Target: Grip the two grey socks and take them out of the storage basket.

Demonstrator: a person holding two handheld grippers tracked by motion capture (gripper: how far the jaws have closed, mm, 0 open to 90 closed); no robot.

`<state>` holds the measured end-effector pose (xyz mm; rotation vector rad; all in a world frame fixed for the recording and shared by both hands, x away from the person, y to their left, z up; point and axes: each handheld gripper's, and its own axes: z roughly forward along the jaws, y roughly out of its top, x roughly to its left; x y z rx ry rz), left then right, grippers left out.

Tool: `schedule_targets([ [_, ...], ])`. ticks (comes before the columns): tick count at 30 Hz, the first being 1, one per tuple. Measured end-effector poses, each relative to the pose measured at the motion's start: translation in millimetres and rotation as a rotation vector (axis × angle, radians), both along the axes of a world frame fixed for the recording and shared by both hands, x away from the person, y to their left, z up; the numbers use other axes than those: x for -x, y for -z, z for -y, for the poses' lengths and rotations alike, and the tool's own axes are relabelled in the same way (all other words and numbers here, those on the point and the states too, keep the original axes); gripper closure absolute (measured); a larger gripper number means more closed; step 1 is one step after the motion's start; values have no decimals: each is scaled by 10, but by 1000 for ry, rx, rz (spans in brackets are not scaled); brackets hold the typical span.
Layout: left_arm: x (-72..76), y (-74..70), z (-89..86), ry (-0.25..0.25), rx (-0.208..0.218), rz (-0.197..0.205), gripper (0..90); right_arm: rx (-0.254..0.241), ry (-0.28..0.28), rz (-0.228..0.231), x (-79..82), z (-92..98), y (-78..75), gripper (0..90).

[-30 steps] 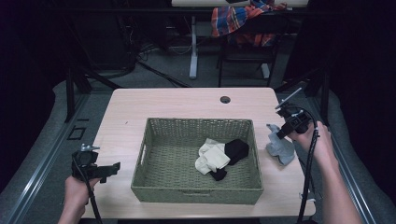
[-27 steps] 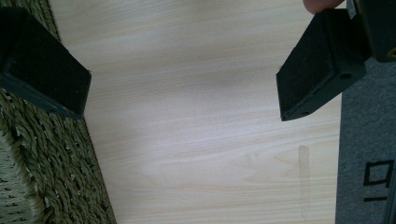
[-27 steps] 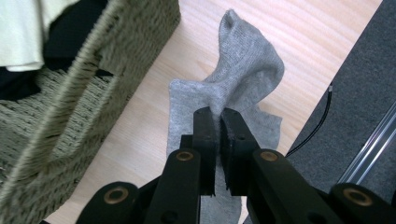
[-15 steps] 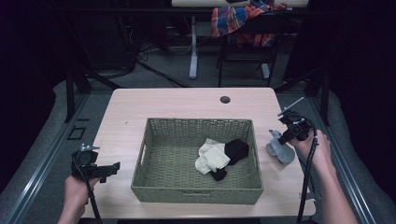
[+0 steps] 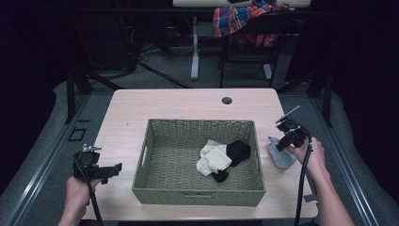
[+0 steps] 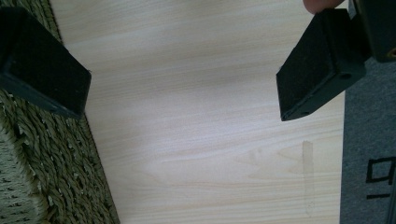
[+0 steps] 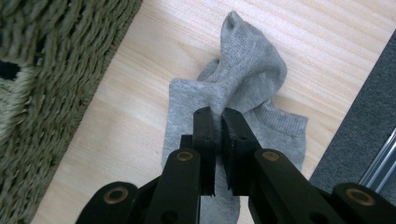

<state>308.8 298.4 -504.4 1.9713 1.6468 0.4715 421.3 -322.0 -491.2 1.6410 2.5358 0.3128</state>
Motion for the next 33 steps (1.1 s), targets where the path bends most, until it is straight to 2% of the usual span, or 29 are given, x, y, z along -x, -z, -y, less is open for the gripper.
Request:
schedule_targets([
  [2, -2, -1, -1, 1, -1, -4, 32, -17, 14, 7, 10, -9, 42, 838],
  [4, -1, -2, 0, 1, -1, -4, 32, -2, -2, -3, 5, -6, 47, 832],
  [7, 1, -5, 4, 2, -3, -1, 32, -11, 4, 3, 13, 18, 79, 747],
  [8, 1, -6, 2, 3, -6, 1, 32, -11, 4, 3, 13, 18, 79, 747],
  [9, 2, -5, 1, 0, -3, 3, 32, -20, 3, 2, 29, 31, 69, 667],
  [10, 2, -5, 1, 0, -3, 3, 32, -20, 3, 2, 29, 31, 69, 667],
  [11, 1, -6, 1, 1, -4, 3, 32, -33, 9, 23, 61, 39, 37, 562],
  [13, 1, -7, 3, 2, -4, 2, 32, -32, 12, 25, 75, 44, 13, 550],
  [14, 1, -10, 7, 4, -2, 0, 32, -45, 19, 48, 113, 51, -32, 482],
  [15, 1, -10, 7, 4, -2, 0, 32, -45, 19, 48, 113, 51, -32, 482],
  [16, -1, -9, 11, 4, -2, 4, 31, -46, 11, 56, 145, 68, -88, 423],
  [18, -1, -10, 14, 4, -3, 4, 32, -71, 29, 93, 191, 76, -124, 363],
  [23, 0, -12, 19, 6, -3, 7, 32, -82, 30, 118, 319, 103, -206, 195],
  [25, 1, -12, 19, 6, -2, 7, 31, -80, 32, 122, 357, 103, -206, 178],
  [28, 1, -14, 22, 8, -2, 5, 32, -74, 34, 121, 505, 122, -191, 115],
  [30, -2, -14, 25, 9, -3, 6, 32, -74, 33, 102, 565, 140, -160, 84],
  [33, -6, -11, 28, 10, -4, 5, 32, -67, 35, 98, 623, 148, -121, 78],
])
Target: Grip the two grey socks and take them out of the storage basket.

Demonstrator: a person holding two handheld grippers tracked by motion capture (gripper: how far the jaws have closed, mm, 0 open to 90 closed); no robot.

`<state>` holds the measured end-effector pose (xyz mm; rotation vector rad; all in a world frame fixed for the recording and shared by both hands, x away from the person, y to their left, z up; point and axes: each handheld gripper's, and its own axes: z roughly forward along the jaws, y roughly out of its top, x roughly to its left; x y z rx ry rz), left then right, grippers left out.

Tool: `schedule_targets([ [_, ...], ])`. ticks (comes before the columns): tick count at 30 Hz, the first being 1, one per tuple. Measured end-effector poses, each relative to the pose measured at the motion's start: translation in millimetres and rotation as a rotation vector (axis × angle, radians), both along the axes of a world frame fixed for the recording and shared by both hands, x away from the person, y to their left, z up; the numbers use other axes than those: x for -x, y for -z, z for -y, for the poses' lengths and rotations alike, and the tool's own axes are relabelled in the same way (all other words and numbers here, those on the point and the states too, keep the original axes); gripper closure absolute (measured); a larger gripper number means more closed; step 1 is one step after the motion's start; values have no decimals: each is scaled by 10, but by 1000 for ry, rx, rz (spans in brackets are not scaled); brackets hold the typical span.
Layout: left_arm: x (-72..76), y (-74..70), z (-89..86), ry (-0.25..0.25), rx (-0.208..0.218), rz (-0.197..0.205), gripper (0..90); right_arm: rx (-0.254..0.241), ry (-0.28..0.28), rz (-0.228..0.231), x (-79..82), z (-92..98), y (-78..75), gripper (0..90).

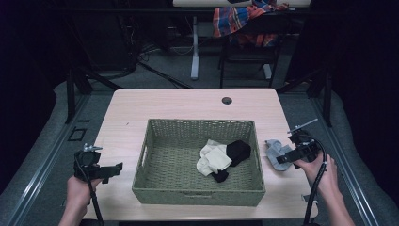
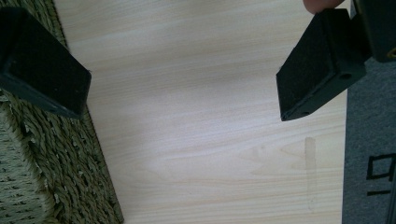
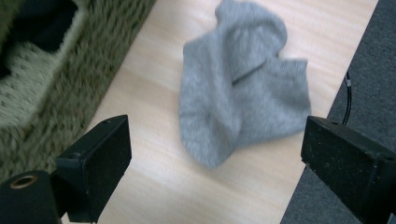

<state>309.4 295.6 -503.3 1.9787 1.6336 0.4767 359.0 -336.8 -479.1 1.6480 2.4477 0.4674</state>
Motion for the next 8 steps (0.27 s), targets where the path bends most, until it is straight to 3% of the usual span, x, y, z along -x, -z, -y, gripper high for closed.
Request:
schedule_targets([
  [1, -2, -1, 1, 2, -1, -1, 32, 1, -5, -26, 33, 4, 39, 46],
  [8, -11, 3, 10, 1, -1, -2, 31, -2, -6, -23, 42, 19, 49, 19],
])
